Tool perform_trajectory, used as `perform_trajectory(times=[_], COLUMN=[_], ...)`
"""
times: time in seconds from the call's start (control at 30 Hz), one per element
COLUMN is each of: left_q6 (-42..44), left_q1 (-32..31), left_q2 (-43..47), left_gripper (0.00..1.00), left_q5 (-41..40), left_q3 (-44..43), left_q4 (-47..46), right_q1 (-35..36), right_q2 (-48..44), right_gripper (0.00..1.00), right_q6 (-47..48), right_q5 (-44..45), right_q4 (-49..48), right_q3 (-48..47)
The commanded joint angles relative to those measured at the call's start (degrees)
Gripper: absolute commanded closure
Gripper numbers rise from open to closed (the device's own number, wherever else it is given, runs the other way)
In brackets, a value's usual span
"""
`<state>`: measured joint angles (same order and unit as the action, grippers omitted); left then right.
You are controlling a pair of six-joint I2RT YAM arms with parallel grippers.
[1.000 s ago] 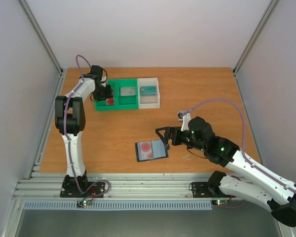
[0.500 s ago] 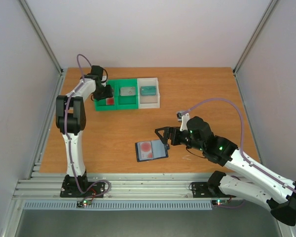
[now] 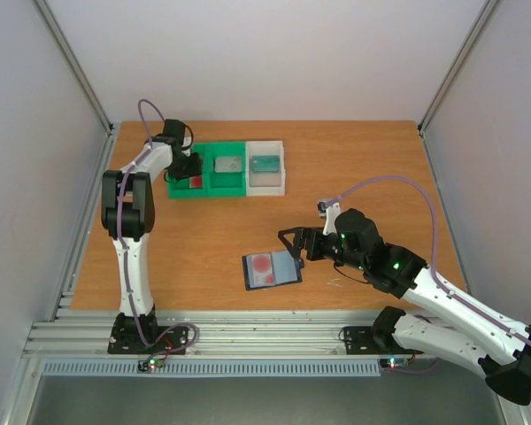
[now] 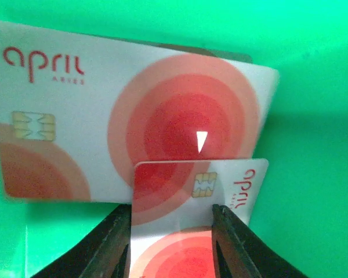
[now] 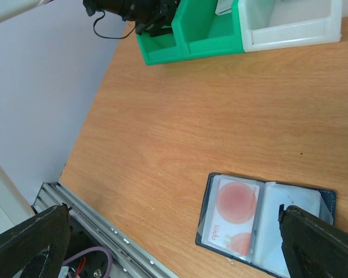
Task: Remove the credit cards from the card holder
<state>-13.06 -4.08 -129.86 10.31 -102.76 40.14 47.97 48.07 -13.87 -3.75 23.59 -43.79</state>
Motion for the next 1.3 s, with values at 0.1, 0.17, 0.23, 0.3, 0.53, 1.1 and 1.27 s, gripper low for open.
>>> perform_trajectory(times=[0.1,0.17,0.23,0.3,0.53,1.1,1.27], left_q6=[-4.7,-5.2,-5.6,-6.0,-6.3,-9.2,-10.8], left_q1=[0.2,0.2,0.2,0.2,0.2,0.2,0.2], left_q2=[2.3,3.0,3.7,4.4,4.9,10.6,14.1], left_gripper=[0.78,0.86,0.92,0.94,1.0,1.0,1.0], left_q5=[9.9,10.0,9.8,9.7,8.8,6.1,3.5], left_q3=[4.2,4.6,4.8,4.9,4.6,6.8,8.4], left_q4=[-4.8,-4.7,-4.5,-4.2,-3.6,-5.2,-6.9], right_q1=[0.3,0.3,0.3,0.3,0.2,0.2,0.3], right_q2=[-0.9,-0.9,-1.0,-0.9,-1.0,-0.9,-0.8], right_gripper=[0.02,0.02,0.01,0.02,0.01,0.01,0.02], right_q6=[1.2,1.3,1.4,1.4,1.2,0.9,0.9], right_q5=[1.6,1.7,1.6,1.6,1.4,1.0,1.0], right_q4=[0.8,0.9,0.8,0.9,0.9,0.7,0.7], right_q3=[-0.8,-0.8,-0.8,-0.8,-0.9,-0.9,-0.9])
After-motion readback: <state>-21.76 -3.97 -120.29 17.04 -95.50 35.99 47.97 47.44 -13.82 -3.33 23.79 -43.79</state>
